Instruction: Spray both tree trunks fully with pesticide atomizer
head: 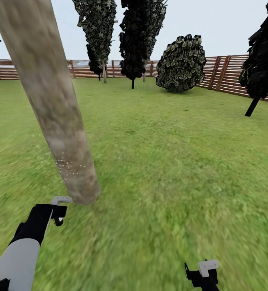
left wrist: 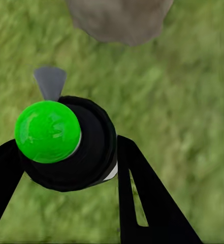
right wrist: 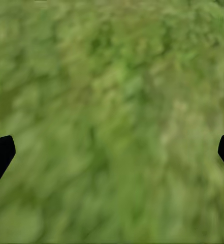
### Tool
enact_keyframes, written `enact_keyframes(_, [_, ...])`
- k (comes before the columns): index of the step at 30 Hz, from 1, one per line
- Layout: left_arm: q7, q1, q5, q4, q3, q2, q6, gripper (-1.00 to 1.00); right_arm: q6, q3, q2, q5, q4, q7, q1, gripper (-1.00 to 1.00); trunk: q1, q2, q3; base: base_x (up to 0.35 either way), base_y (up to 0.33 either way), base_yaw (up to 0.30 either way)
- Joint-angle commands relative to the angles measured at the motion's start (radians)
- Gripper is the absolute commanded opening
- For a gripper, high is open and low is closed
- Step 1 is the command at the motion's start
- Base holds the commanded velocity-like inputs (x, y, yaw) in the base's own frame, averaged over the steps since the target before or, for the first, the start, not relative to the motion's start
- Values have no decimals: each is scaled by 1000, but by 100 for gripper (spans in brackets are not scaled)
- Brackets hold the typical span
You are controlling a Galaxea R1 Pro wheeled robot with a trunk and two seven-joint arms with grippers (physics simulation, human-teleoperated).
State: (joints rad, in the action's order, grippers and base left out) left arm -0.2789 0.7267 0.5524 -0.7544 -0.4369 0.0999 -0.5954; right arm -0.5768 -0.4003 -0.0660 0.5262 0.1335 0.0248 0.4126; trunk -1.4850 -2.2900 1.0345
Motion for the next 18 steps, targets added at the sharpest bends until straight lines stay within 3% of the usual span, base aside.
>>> enact_keyframes(1, [0,0,0,2,0,0,0,-100,0,0,0,0,0,0,0,100,0,0,0,142,-253,0])
enact_keyframes(5, [0,0,2,-4,-4,4,11,-100,0,0,0,0,0,0,0,100,0,0,0,180,-238,0])
enact_keyframes(8, [3,0,4,5,-13,11,82,-100,0,0,-1,0,0,0,0,100,0,0,0,224,-201,0])
enact_keyframes(11, [55,-1,4,47,-81,13,121,-100,0,0,0,0,0,0,0,100,0,0,0,234,-187,0])
enact_keyframes(18, [93,-12,4,96,-114,44,162,-100,0,0,0,0,0,1,0,100,0,0,0,82,-59,0])
